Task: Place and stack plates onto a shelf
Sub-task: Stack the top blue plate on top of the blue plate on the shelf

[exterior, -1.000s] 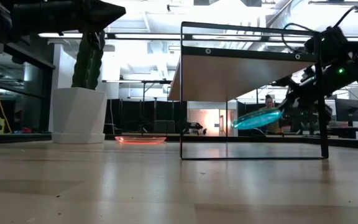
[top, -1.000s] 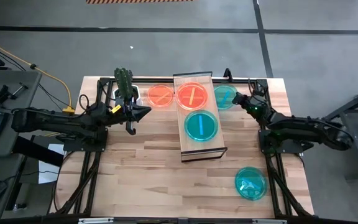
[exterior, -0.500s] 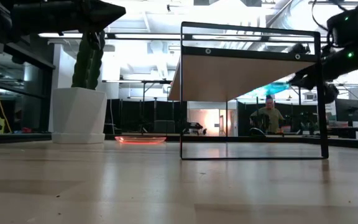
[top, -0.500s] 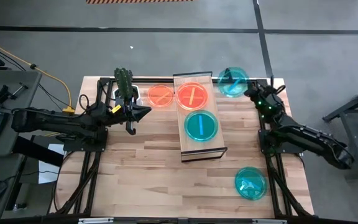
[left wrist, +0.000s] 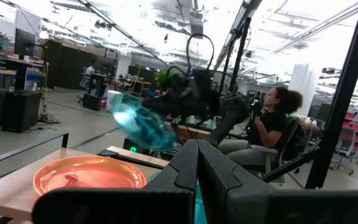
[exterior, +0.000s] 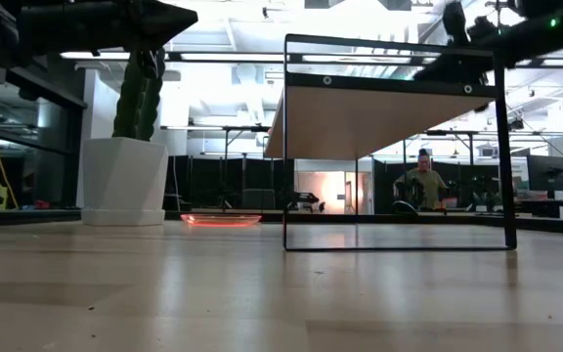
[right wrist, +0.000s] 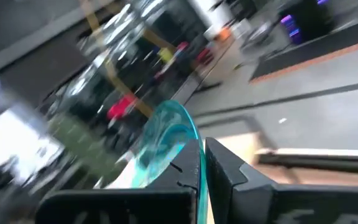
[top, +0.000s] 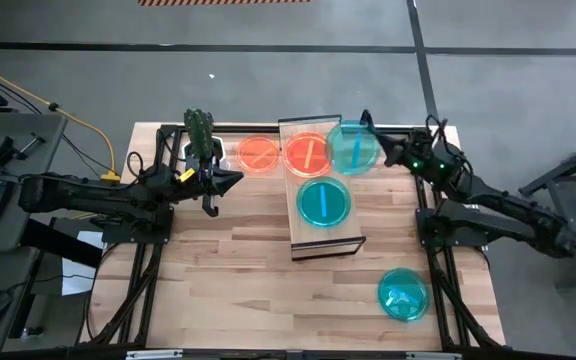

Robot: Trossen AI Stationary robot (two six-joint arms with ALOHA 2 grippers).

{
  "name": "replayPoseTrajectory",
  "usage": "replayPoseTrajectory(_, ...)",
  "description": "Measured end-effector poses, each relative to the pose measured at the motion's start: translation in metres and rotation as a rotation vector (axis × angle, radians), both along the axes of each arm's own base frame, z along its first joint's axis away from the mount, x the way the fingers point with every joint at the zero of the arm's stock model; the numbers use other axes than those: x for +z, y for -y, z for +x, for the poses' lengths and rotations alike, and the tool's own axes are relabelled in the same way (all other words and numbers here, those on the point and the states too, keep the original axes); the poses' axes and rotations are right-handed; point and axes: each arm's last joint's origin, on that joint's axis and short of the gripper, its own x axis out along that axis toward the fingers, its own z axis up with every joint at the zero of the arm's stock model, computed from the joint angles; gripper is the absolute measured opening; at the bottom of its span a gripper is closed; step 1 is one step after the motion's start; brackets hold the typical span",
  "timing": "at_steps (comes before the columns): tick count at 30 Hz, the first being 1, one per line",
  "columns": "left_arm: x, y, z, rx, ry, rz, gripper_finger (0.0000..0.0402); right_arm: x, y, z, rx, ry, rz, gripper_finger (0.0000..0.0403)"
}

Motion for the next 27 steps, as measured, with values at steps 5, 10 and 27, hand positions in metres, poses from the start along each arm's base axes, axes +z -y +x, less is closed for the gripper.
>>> replayPoseTrajectory(5, 0.0, 0.0, 0.0, 0.0, 0.0, 0.0, 0.0, 0.012, -0.02, 0.02, 0.175, -0.057, -0.007, 0.0)
replayPoseTrajectory(10, 0.0, 0.0, 0.0, 0.0, 0.0, 0.0, 0.0, 0.012, -0.039, 0.04, 0.266, -0.116, -0.013, 0.0)
replayPoseTrajectory(27, 0.0, 0.0, 0.0, 0.0, 0.001, -0.001, 0.0, -0.002, -0.056, 0.063, 0.314, -0.208, 0.02, 0.0)
